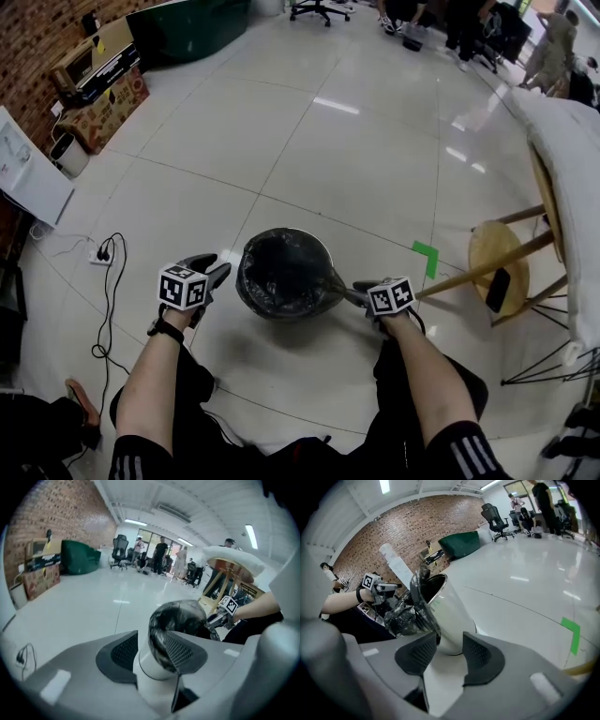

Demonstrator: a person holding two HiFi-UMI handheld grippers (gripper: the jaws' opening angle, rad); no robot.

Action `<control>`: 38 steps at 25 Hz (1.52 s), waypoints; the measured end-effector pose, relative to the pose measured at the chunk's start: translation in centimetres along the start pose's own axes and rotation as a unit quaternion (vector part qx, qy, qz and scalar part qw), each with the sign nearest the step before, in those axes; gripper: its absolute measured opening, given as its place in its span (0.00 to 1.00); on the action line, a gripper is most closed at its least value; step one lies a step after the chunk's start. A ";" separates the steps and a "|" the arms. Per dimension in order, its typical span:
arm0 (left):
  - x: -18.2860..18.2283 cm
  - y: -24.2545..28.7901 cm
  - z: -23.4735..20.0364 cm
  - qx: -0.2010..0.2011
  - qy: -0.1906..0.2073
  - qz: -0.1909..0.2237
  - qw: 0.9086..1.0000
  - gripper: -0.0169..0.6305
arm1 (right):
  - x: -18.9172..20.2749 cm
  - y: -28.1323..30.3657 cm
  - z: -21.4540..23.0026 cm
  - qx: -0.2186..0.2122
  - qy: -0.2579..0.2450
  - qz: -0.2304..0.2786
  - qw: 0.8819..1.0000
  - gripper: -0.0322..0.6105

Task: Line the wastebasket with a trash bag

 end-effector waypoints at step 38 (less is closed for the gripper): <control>-2.2 22.7 4.1 0.211 0.252 -0.163 0.930 0.03 | 1.5 5.6 1.7 0.013 0.022 0.025 0.999 0.25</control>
Point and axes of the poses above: the fingertips, and each gripper's own axes: y forward along the fingers, z to its right, x out of its underside, the point moved 1 cm from there along -y, backward along the fingers, and after that the axes turned 15 degrees about z, right-handed, at the moved point
